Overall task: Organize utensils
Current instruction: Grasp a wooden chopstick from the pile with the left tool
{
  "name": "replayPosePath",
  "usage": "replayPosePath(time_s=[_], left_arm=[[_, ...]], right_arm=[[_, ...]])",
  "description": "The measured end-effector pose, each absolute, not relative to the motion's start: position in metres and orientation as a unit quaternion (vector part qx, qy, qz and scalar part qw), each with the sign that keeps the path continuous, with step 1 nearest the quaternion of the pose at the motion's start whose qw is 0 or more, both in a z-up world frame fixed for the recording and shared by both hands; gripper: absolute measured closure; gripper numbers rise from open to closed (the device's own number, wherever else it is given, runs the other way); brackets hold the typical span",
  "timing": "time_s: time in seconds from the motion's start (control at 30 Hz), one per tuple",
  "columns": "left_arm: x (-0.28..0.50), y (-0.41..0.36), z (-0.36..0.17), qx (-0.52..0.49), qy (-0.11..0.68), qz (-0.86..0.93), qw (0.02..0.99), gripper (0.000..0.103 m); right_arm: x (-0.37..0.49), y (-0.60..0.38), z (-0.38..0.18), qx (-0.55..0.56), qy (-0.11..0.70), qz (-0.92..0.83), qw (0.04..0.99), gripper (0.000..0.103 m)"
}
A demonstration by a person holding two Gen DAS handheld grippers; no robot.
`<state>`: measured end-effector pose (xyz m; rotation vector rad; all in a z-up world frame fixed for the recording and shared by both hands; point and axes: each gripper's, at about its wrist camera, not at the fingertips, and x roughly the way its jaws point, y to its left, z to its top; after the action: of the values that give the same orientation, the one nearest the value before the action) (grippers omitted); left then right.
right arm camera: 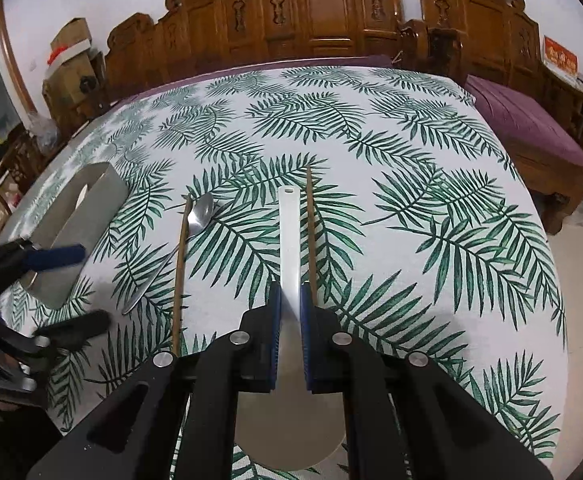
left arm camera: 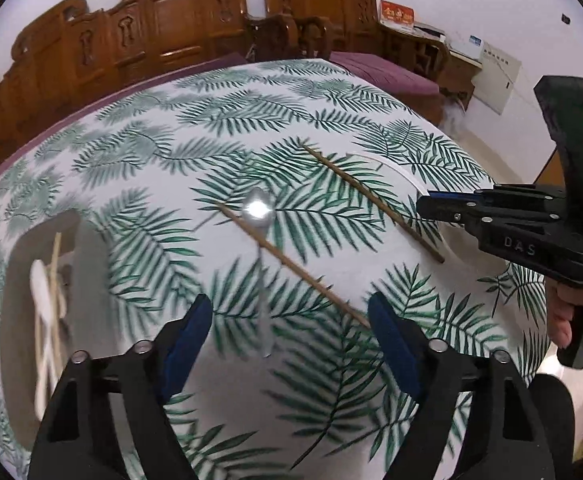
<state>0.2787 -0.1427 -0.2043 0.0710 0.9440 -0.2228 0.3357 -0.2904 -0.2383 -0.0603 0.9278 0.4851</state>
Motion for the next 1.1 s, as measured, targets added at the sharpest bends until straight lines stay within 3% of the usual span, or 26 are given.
replayPosePath(time_s=[0.17, 0.43, 0.57, 0.67, 0.9, 1.1], left_arm=[[0.295, -0.157, -0.216, 0.028, 0.466, -0.104, 0.878, 0.037], [0.314, -0.170, -0.242, 0.036, 0.510, -0.097, 0.854, 0.065], [0.311, -0.168, -0.244, 0.055, 0.513, -0.093, 0.852, 0.072], [0.309, -0.162, -0.243, 0.046, 0.518, -0.090, 0.850, 0.089], [0.297, -0.148, -0.241, 0.052, 0.524, -0.082, 0.846, 0.098], [0.285, -0.140, -0.231, 0.054, 0.513, -0.078, 0.853, 0.099]], right_arm=[[0.337, -0.296, -0.234, -0.020, 0.439, 0.230, 0.868, 0.092], [0.339, -0.297, -0.236, -0.016, 0.441, 0.228, 0.868, 0.092], [0.337, -0.295, -0.235, -0.023, 0.442, 0.230, 0.867, 0.092], [0.337, -0.293, -0.234, -0.022, 0.442, 0.234, 0.866, 0.092], [0.335, -0.285, -0.233, -0.033, 0.443, 0.241, 0.863, 0.092], [0.332, -0.278, -0.228, -0.037, 0.438, 0.248, 0.863, 0.092]])
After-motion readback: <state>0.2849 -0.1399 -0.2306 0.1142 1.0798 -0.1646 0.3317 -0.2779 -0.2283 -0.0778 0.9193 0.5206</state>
